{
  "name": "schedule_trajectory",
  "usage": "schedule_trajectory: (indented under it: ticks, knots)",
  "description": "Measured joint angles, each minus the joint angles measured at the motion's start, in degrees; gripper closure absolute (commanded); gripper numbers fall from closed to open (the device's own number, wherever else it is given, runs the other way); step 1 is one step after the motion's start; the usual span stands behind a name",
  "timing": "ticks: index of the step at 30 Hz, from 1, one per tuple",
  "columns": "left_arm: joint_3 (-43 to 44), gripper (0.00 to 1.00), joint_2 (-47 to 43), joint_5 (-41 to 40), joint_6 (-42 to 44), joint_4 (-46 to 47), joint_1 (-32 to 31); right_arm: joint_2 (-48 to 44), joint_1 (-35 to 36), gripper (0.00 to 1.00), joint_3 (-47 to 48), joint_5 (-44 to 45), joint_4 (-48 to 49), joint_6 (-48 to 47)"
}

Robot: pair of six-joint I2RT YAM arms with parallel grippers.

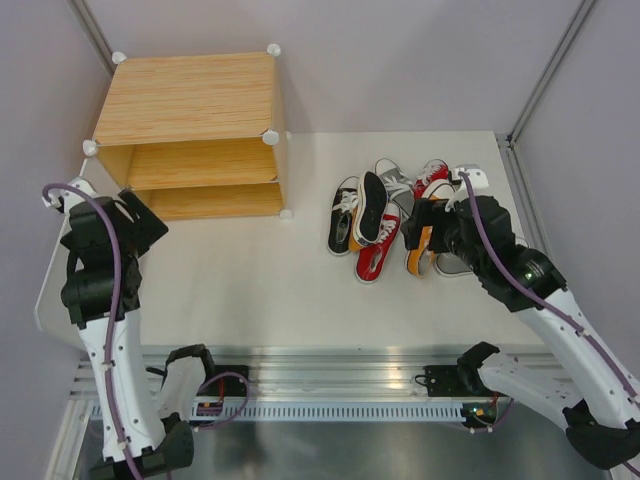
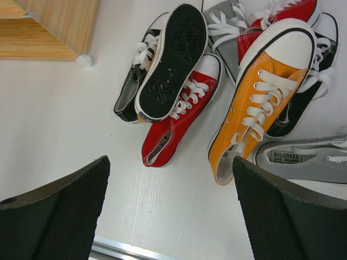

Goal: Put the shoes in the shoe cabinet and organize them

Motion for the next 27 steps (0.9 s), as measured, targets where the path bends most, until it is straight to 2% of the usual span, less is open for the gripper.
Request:
schedule_trajectory:
  ticks: [7,13,19,27]
  knots:
    - [-2.01,0.00,-1.86,9.25,-0.02,-0.20,-8.15,8.81,0.00,0.02,-0.63,2.62,0.17,3.43]
    - [-4.52,0.00,-1.97,14.95,-0.11,-0.11,-13.88,25.24,0.04,0.02,1.14,0.33,2.47,9.22]
    - [-10.10,0.00,-3.10,20.37,-0.37,0.61,-18.12,37.73,1.31,0.27,5.38,2.62,4.33,14.25]
    - [-15.50,0.00,-6.99,22.80,-1.18,1.27,-21.35,50.75,2.23,0.30,19.02,9.57,5.27,18.49]
